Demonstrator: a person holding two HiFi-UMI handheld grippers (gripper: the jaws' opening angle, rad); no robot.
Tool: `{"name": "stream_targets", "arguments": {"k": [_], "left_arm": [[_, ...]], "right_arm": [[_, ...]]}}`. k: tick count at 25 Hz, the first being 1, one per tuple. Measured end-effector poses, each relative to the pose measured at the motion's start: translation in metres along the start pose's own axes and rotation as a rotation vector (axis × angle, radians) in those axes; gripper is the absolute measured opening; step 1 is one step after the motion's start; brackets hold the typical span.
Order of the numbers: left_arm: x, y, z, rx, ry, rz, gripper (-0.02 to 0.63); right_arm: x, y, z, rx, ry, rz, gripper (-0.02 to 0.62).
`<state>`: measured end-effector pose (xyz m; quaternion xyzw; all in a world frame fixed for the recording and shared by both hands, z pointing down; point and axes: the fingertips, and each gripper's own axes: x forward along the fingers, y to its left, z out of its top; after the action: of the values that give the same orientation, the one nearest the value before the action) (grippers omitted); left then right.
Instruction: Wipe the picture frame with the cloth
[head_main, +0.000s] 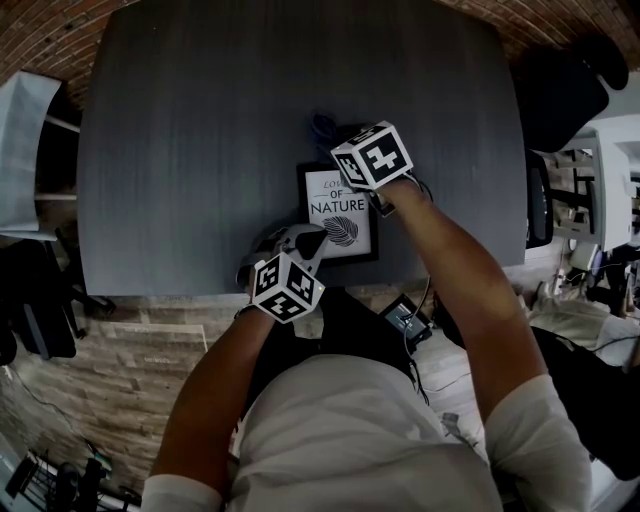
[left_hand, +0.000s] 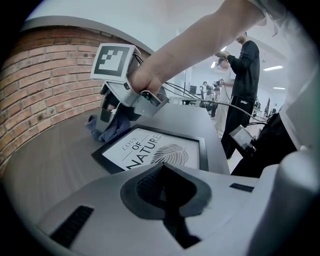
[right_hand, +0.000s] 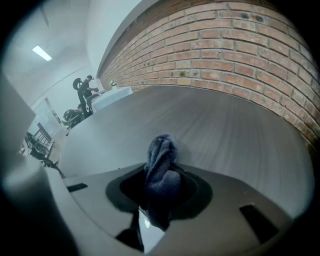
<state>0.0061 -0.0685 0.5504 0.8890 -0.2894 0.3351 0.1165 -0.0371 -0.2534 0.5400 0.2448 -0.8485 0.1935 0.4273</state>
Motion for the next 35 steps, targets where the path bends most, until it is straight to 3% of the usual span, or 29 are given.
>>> {"name": "stream_targets", "arguments": {"k": [13, 21, 31, 32, 34, 35], "left_arm": [[0.0, 0.001, -0.002, -0.009, 0.006, 0.018, 0.007], [0.001, 0.001, -0.003, -0.042, 0.011, 0.001, 0.008], [-0.001, 0.006, 0.003, -0.097, 0.016, -0.041, 0.009], [-0.004, 0.009, 0.007, -0.113, -0.001, -0.037, 0.019], [-0.011, 0.016, 0.018, -0.158, -0.045, -0.033, 0.129], [-0.014, 0.019, 0.023, -0.187, -0.069, -0.035, 0.152]], "right_arm": [[-0.03, -0.044, -0.032, 0.038, -0.006, -0.119, 0.11], [-0.062, -0.075, -0.059, 0.079, 0.004, -0.238, 0.11], [-0.099, -0.06, -0.07, 0.107, -0.055, -0.241, 0.11], [-0.103, -0.055, -0.068, 0.111, -0.068, -0.232, 0.11], [-0.108, -0.043, -0.065, 0.122, -0.097, -0.202, 0.11], [-0.111, -0.035, -0.063, 0.13, -0.112, -0.179, 0.11]]}}
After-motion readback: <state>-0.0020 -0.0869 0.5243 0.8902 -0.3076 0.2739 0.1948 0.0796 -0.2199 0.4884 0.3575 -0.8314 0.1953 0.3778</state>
